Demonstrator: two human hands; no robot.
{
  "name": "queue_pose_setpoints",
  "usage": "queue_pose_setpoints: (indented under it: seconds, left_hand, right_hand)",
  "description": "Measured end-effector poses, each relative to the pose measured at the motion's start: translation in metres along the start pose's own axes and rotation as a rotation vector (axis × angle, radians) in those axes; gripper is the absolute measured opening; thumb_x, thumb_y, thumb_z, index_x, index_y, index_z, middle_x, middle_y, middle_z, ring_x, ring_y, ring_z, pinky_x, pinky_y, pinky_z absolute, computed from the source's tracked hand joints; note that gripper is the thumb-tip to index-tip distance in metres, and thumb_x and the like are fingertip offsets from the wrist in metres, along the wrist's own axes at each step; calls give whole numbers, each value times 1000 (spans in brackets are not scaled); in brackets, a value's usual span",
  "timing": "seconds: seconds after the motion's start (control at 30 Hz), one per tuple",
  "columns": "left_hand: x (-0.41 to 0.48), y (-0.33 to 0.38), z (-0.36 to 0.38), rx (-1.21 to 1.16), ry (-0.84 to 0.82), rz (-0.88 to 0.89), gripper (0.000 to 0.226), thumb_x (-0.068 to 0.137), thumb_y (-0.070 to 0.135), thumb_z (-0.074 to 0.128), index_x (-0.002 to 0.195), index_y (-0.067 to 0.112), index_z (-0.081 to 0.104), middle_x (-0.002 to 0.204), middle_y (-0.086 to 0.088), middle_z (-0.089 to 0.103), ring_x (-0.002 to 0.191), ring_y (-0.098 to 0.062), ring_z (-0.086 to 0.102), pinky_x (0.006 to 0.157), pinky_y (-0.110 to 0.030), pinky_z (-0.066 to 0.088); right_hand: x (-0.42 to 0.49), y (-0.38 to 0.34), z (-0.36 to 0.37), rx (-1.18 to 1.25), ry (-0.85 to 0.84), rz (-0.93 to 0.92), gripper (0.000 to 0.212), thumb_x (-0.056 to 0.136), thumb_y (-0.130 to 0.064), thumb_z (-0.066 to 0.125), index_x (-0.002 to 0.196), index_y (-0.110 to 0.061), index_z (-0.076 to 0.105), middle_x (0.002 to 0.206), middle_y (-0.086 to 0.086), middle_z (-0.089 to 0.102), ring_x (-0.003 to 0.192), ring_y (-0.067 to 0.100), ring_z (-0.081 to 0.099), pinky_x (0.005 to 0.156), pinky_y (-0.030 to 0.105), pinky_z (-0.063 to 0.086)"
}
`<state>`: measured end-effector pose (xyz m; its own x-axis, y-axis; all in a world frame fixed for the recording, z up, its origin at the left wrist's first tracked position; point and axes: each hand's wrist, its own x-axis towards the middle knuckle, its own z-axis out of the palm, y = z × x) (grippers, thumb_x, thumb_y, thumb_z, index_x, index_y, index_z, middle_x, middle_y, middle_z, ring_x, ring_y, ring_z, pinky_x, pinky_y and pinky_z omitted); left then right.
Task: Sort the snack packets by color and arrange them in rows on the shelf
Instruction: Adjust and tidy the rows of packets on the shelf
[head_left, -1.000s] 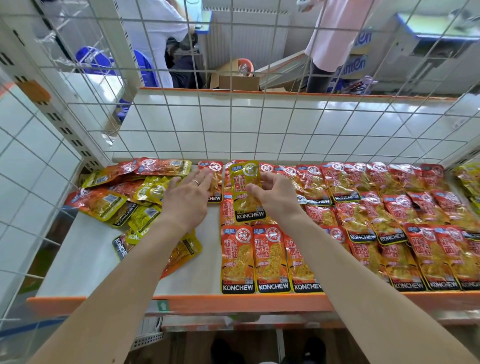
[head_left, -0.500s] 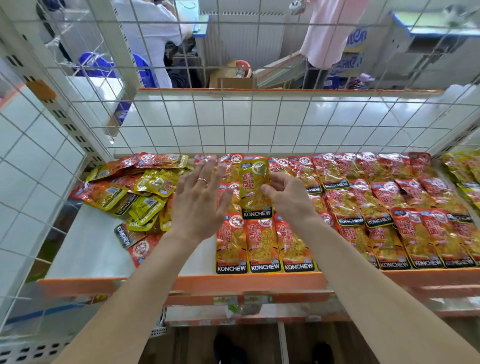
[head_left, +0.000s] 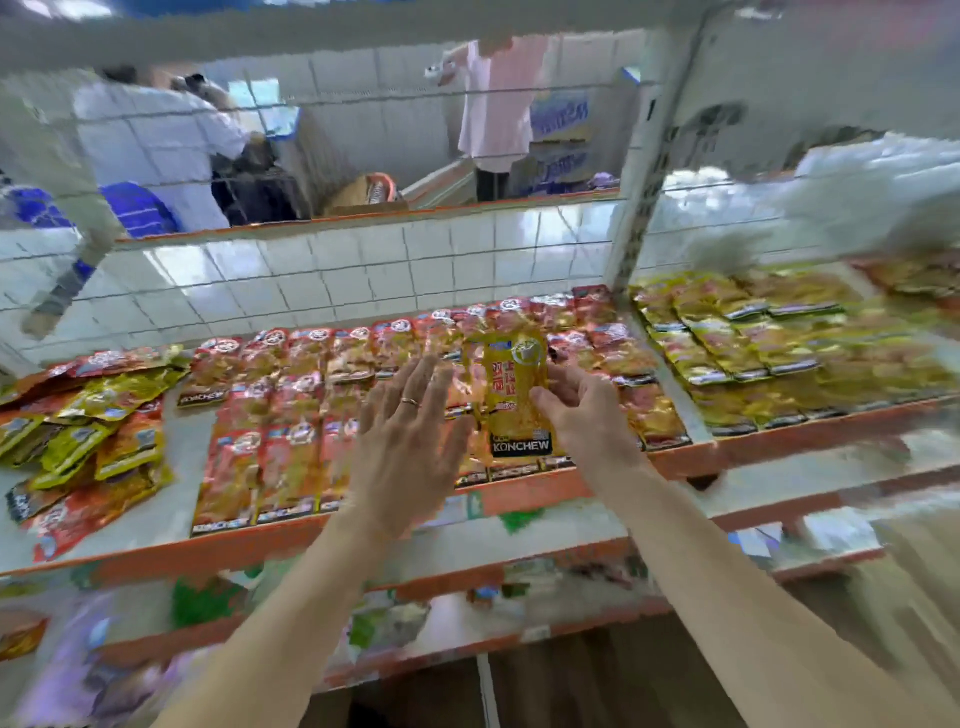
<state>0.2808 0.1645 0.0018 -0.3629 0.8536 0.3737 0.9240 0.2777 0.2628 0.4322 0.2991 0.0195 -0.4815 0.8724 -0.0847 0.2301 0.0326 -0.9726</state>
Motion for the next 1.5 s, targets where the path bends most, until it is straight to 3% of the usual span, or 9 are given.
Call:
queue_pose_setpoints:
  seconds: [0.13, 0.27, 0.47, 0.63, 0.83, 1.0, 1.13, 1.23, 1.5]
  left_hand:
    - [5, 83, 28, -41, -8, 50, 60, 99, 48, 35, 148, 14, 46, 159, -7, 39, 146, -27, 36, 116, -46, 26]
    - [7, 156, 53, -80, -50, 124, 61, 100, 49, 34, 148, 13, 48, 159, -8, 38, 147, -27, 36, 116, -52, 32]
    - [21, 241, 82, -105, -111, 250, 62, 99, 50, 36, 149, 14, 46, 161, -6, 35, 149, -28, 31, 116, -54, 30]
    - [43, 297, 104, -149, -167, 313, 67, 99, 61, 28, 153, 24, 39, 165, 1, 25, 153, -24, 21, 121, -51, 20]
    - [81, 355, 140, -206, -202, 396, 67, 99, 61, 30, 154, 25, 36, 166, 1, 24, 153, -23, 19, 121, -49, 17]
    - [123, 386, 178, -209, -213, 403, 68, 99, 63, 30, 154, 24, 38, 166, 0, 24, 153, -24, 19, 120, -48, 17]
    - [157, 397, 201, -190, -242, 376, 71, 98, 67, 24, 155, 26, 32, 166, 0, 21, 153, -25, 17, 122, -52, 17]
    - [181, 405, 213, -137, -276, 349, 74, 96, 69, 20, 158, 28, 25, 168, 2, 13, 154, -23, 10, 123, -48, 8]
    - [226, 427, 252, -15, -267, 282, 75, 95, 68, 23, 155, 24, 34, 166, -2, 23, 152, -25, 20, 119, -50, 18]
  right_hand:
    - [-16, 23, -92, 14, 77, 43, 34, 95, -12, 66, 129, -6, 62, 111, 4, 72, 105, 16, 68, 99, 35, 53]
    - [-38, 43, -173, 8, 169, 73, 35, 94, -14, 67, 128, -9, 63, 112, 5, 72, 107, 19, 68, 101, 43, 52]
    - [-56, 63, -265, 44, 322, 91, 34, 93, -12, 69, 126, -8, 65, 111, 6, 73, 106, 19, 69, 99, 36, 53]
    - [-58, 74, -319, 61, 418, 117, 21, 93, -7, 66, 105, -24, 70, 98, 2, 77, 95, 20, 73, 93, 42, 57]
    - [-40, 85, -375, 59, 498, 151, 24, 95, -8, 64, 119, -10, 70, 101, -3, 76, 95, 11, 73, 87, 27, 57]
    - [1, 95, -420, 39, 528, 187, 22, 94, -5, 66, 98, -27, 66, 85, -17, 72, 79, -6, 69, 69, 10, 52]
    - [42, 93, -445, -3, 502, 198, 24, 93, -9, 67, 117, -12, 67, 101, -2, 75, 93, 9, 72, 84, 23, 57]
    - [73, 92, -459, -43, 460, 173, 25, 93, -12, 69, 118, -12, 68, 99, -4, 75, 94, 12, 72, 89, 29, 57]
    - [152, 107, -502, -113, 328, 128, 29, 93, -13, 68, 122, -11, 64, 100, 0, 73, 91, 9, 68, 77, 12, 51]
